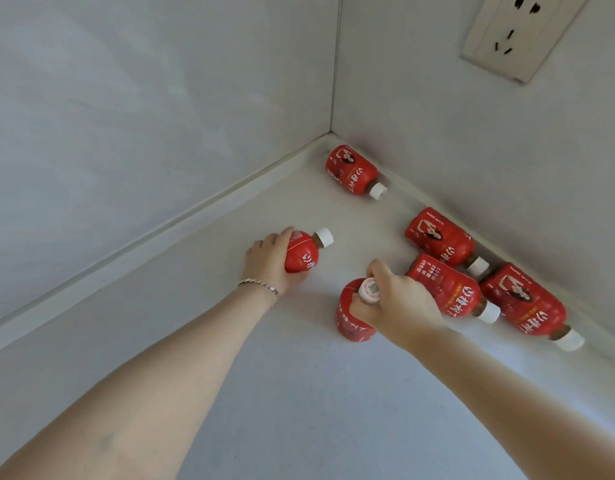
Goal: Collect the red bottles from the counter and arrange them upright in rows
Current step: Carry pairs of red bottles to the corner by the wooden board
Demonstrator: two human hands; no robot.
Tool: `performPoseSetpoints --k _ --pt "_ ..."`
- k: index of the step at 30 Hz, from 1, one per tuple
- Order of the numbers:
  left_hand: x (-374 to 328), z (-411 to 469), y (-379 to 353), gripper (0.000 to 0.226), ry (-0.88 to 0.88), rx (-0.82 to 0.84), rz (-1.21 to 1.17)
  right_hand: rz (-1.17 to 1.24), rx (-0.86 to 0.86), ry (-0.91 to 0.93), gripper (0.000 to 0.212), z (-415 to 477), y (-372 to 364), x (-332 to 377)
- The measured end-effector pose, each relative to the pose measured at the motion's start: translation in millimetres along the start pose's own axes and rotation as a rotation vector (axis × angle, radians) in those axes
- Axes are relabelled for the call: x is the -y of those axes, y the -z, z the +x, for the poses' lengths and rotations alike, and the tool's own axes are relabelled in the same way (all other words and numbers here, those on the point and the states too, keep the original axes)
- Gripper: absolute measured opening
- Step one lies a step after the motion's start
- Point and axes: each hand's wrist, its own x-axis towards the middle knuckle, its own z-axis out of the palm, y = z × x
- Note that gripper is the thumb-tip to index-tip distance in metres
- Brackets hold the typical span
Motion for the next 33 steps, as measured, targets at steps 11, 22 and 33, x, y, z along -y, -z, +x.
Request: performPoseSetpoints --k 11,22,33 --pt "27 -91 23 0.038 0.063 -0.130 -0.411 -0.051 -0.020 -0.046 0.037 -6 0 4" --pt "27 -168 74 0.033 0.087 -0.107 -0.040 -0.100 -0.026 -0.020 0.036 -68 -20 34" --pt "167 -412 163 0.039 0.326 -0.303 -0.130 -0.241 0.218 0.425 0.032 -211 -70 225"
